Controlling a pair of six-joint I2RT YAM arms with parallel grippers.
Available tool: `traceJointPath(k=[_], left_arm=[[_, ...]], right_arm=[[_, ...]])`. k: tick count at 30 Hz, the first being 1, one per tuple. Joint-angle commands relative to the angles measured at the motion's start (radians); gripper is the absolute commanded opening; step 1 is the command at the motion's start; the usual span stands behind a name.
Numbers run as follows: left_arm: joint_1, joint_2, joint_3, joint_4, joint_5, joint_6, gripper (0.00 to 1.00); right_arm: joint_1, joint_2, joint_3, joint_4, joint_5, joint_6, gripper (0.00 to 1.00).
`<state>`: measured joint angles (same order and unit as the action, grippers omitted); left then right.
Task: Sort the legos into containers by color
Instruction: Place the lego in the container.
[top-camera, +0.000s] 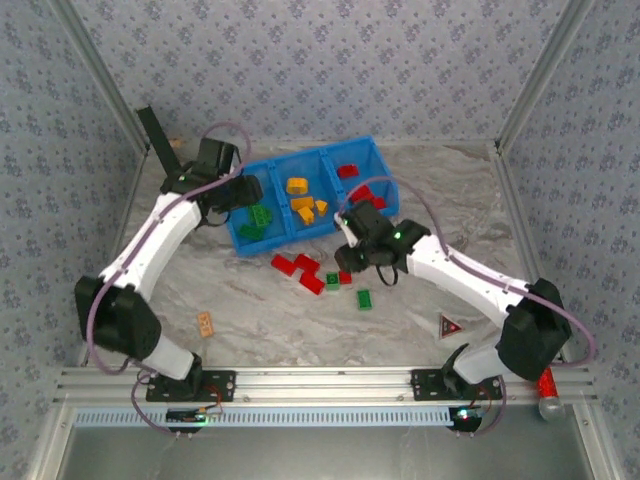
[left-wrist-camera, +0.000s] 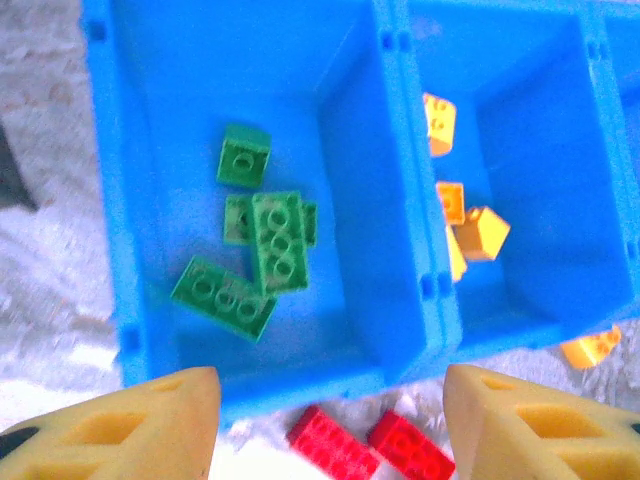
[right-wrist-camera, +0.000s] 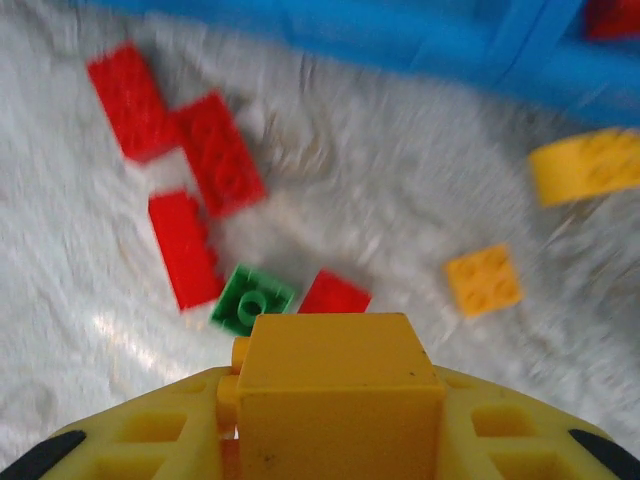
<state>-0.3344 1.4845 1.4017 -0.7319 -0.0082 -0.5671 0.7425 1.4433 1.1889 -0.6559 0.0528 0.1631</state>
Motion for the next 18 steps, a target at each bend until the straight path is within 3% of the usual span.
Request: traceJointPath(k=[1,7,18], left_arm=[[-0.020,-0.092,-0.099,-0.070,0.004,-0.031,0.61],[-0.071,-0.224,-0.263,-0.098,0.026,-0.126,0.62],[-0.262,-0.330,-0.482,-0.062,0.039,-0.358,0.62]], right_arm=[[-0.049,0.065,0.134,0.021,0.005,-0.079,0.41],[-0.094,0.249,0.366,0.027,0.006,-0.167,0.41],[-0.103,0.598,0.762,0.011,-0.054,-0.242,0.41]])
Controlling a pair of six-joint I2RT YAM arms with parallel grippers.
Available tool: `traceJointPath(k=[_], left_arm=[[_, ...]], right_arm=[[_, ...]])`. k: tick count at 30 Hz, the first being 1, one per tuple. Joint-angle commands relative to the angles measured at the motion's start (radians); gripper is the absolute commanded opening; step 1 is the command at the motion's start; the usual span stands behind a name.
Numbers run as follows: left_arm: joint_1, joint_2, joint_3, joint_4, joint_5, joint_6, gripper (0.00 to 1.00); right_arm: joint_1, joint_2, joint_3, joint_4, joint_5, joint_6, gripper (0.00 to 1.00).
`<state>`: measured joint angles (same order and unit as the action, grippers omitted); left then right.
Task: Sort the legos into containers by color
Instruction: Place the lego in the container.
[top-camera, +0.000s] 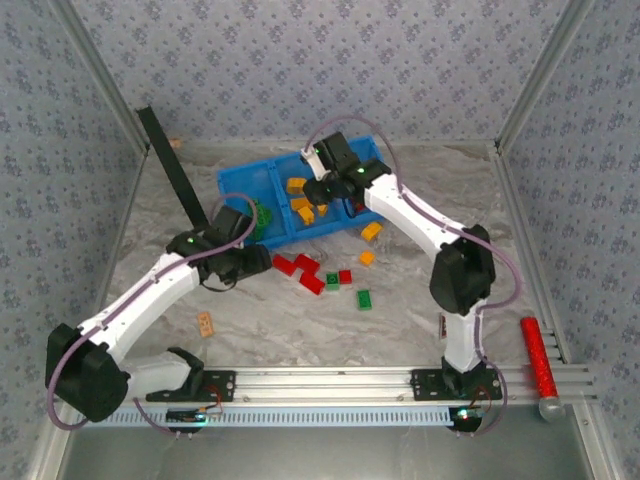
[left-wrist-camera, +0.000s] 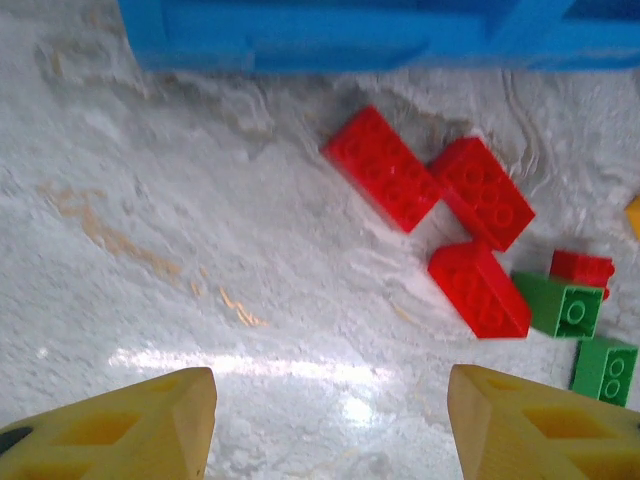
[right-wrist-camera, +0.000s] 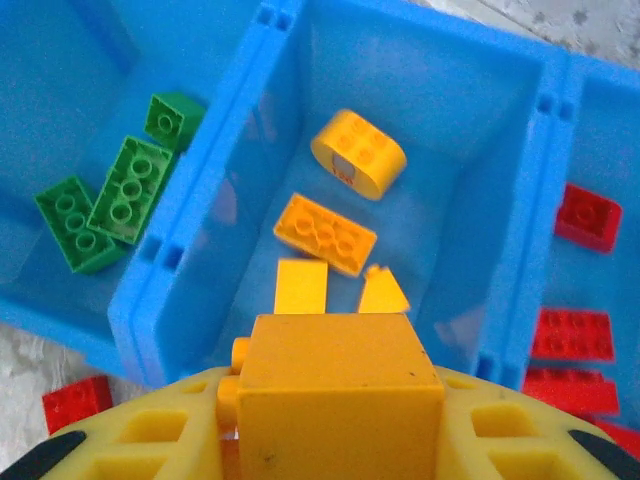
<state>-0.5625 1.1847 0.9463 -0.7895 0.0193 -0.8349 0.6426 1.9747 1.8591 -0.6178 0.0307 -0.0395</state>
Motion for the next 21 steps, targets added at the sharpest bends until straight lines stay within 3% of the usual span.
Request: traceJointPath(k=[1,10,21], left_arm=[[-0.051,-0.033,-0.041,-0.001,0.012,-0.107,0.62],[-0.219,-0.006,-0.085,0.032,-0.022,-0.217,0.63],[-0.371,0.239,0.162,-0.015,-0.151,-0.080,0.62]], right_arm=[[-0.004,0.095,0.123,-0.034,-0.034,-0.043,0.41],[-0.001,0.314,0.312,-0.081,-0.034,-0.062,0.40],[-0.015,0.416,0.338,-0.090,-0.040,-0.063,0.41]])
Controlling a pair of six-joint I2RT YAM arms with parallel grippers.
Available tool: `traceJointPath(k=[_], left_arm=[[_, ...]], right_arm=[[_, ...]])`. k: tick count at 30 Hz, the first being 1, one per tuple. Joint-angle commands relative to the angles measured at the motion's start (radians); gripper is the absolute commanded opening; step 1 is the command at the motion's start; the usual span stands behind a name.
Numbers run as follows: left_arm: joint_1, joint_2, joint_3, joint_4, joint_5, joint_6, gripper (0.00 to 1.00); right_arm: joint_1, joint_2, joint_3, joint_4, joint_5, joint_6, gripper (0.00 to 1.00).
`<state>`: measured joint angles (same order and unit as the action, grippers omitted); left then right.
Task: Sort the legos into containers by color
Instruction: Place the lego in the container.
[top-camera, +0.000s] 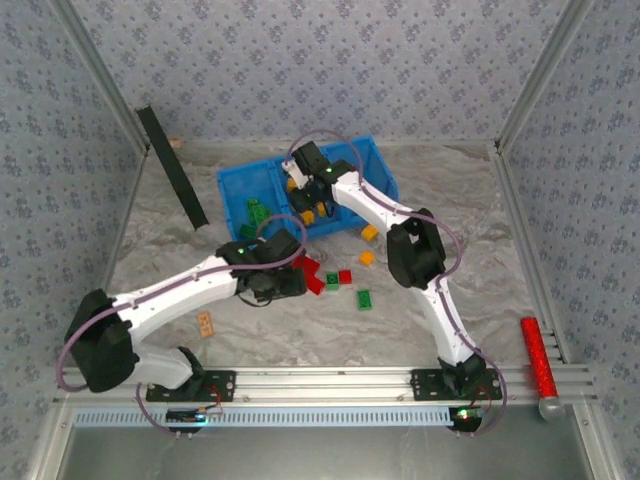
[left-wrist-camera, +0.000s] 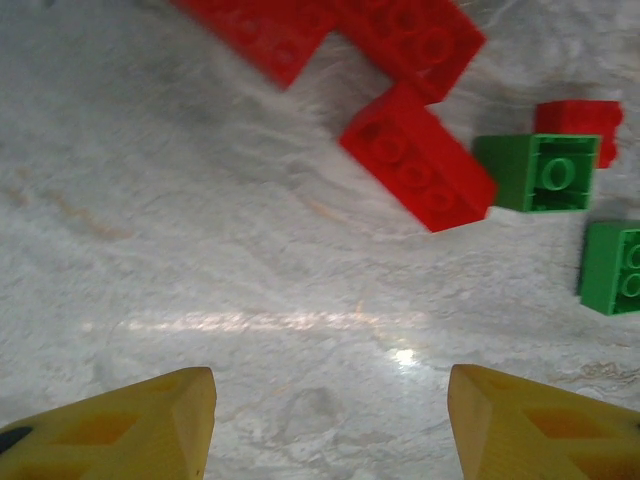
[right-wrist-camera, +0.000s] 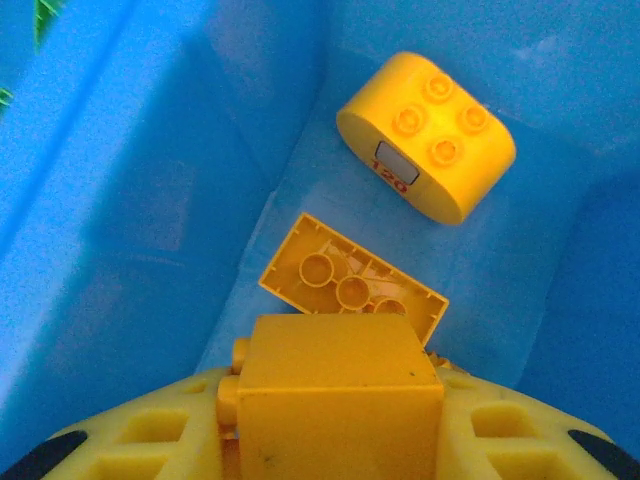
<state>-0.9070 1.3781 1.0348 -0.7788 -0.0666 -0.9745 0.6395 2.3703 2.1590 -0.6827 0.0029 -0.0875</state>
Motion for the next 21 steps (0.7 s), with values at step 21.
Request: traceJointPath(k=[21], left_arm=[[-0.124,0.380,0.327,0.011,-0.105,0.125,0.62]], right_arm=[[-0.025,-0.041,0.001,-0.011,-0.039,-0.024,0.59]])
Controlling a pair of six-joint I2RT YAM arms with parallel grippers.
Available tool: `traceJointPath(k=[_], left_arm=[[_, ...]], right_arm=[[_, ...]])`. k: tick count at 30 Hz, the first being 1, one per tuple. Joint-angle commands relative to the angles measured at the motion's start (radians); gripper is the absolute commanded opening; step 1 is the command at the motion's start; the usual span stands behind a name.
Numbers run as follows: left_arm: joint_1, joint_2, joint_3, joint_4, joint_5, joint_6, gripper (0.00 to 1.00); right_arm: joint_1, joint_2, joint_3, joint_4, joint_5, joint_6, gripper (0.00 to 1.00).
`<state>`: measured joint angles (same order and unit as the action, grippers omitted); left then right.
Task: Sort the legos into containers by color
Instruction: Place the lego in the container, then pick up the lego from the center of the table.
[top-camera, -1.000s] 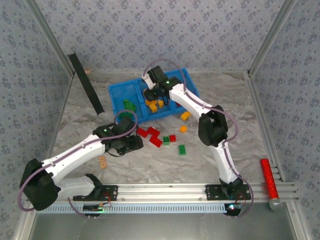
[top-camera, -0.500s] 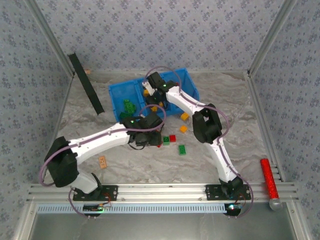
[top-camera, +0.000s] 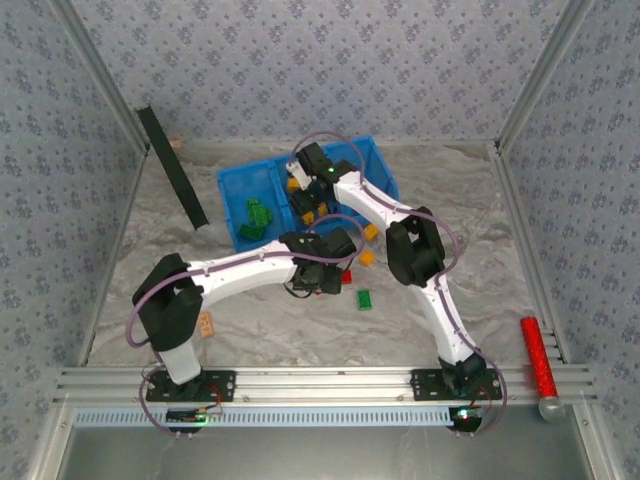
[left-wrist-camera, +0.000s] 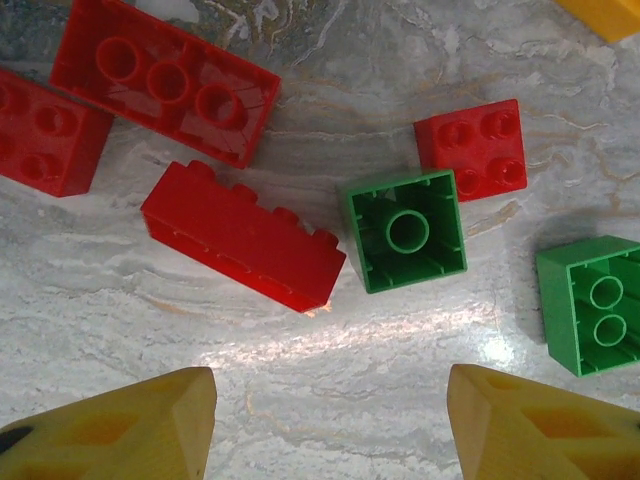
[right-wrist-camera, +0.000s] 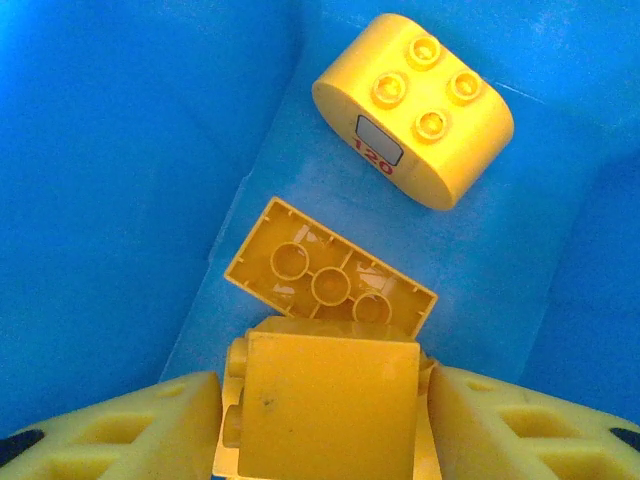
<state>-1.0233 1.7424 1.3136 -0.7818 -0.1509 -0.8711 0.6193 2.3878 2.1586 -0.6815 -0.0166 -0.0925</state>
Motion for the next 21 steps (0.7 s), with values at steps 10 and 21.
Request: traceJointPath(k=[10,21], left_arm=[[-0.009,0.091,0.075,0.045,0.003,0.017,0.62],[-0.011,0.145,0.097,0.069,0.001,0.018,0.62]], right_arm=[[-0.005,-0.109,0.012,-0.039,-0.025,-0.019,0.60],[-0.006,-0.200,-0.027,-0.036,-0.025,-0.021,0.58]])
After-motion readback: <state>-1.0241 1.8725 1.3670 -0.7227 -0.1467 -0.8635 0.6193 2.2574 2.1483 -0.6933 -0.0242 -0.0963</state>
